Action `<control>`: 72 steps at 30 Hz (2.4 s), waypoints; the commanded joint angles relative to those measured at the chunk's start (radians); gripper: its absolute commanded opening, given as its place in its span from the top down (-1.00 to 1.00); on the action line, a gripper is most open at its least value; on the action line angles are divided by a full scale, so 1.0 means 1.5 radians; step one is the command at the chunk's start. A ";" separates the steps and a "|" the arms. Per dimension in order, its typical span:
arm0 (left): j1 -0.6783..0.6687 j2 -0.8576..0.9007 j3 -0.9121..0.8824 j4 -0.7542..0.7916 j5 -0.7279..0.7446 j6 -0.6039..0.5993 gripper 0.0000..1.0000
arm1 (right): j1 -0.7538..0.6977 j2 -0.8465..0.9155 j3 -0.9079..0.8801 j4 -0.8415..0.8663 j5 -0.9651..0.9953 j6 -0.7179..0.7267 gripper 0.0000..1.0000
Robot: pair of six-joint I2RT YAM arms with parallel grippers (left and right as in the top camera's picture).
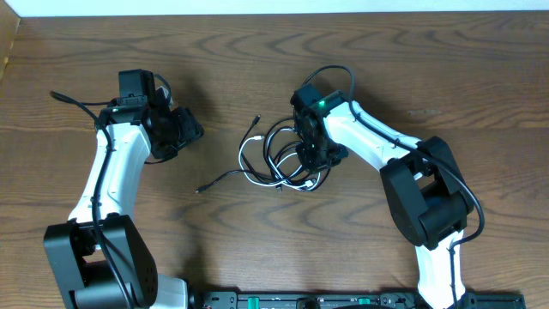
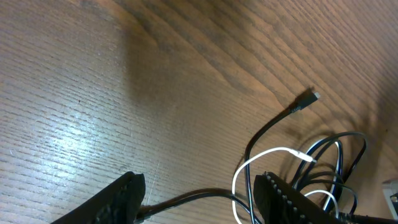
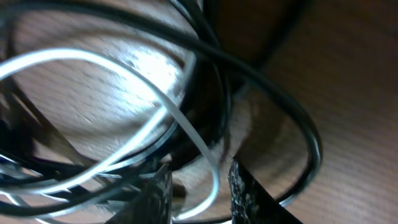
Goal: Untangle cables
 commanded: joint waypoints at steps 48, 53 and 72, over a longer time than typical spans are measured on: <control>0.002 0.008 -0.007 0.000 -0.009 0.011 -0.22 | -0.045 0.005 -0.001 -0.010 -0.107 -0.047 0.58; 0.002 0.008 -0.007 0.000 -0.009 0.011 -0.22 | -0.045 0.005 -0.010 -0.007 -0.107 -0.048 0.61; 0.002 0.008 -0.007 0.001 -0.009 0.011 -0.23 | -0.161 0.005 -0.098 0.063 -0.445 -0.152 0.98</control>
